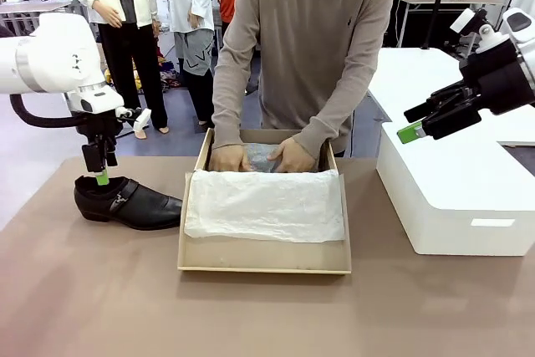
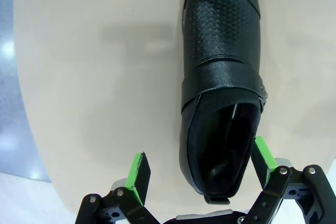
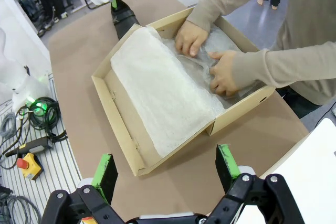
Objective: Pack the shoes into the box.
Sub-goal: Place the other shoe of the Shoes into the Shoes Box.
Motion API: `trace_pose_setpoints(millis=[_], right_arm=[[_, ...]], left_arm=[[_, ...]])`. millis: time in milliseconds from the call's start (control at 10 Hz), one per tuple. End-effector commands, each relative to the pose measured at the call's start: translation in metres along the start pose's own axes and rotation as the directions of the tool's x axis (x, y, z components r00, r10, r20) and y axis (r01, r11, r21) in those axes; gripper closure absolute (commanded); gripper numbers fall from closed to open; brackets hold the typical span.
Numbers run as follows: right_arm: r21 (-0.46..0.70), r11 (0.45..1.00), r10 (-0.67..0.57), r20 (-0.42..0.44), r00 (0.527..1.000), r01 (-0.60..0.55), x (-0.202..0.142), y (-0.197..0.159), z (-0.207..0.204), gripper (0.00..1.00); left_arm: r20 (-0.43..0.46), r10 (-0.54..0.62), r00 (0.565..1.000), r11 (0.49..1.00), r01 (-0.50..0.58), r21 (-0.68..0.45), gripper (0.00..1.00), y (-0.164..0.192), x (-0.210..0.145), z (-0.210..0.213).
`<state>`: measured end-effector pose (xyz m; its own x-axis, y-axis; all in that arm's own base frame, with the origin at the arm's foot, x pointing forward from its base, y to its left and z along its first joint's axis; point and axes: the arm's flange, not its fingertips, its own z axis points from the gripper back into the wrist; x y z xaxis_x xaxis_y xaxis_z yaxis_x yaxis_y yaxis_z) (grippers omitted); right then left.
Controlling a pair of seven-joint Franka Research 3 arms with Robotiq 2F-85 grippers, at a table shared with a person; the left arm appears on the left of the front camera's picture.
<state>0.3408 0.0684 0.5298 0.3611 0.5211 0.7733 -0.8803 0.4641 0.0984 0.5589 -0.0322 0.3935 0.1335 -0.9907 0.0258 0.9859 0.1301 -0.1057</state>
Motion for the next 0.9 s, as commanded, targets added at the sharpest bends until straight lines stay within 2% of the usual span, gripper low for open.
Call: trace_pose_setpoints(millis=[0, 400, 800], right_arm=[[0.009, 1.000, 0.023, 0.034, 0.999, -0.023, 0.000, -0.002, -0.003, 0.00], [0.009, 1.000, 0.023, 0.034, 0.999, -0.023, 0.000, -0.002, -0.003, 0.00], [0.009, 1.000, 0.023, 0.034, 0.999, -0.023, 0.000, -0.002, -0.003, 0.00]], left_arm=[[0.012, -0.007, 1.000, 0.999, 0.007, -0.036, 0.00, 0.008, 0.000, -0.001], [0.006, -0.082, 0.997, 0.997, 0.082, -0.008, 0.00, 0.016, -0.007, -0.011], [0.011, -0.078, 0.997, 0.997, 0.078, 0.009, 0.00, 0.020, -0.010, -0.022]])
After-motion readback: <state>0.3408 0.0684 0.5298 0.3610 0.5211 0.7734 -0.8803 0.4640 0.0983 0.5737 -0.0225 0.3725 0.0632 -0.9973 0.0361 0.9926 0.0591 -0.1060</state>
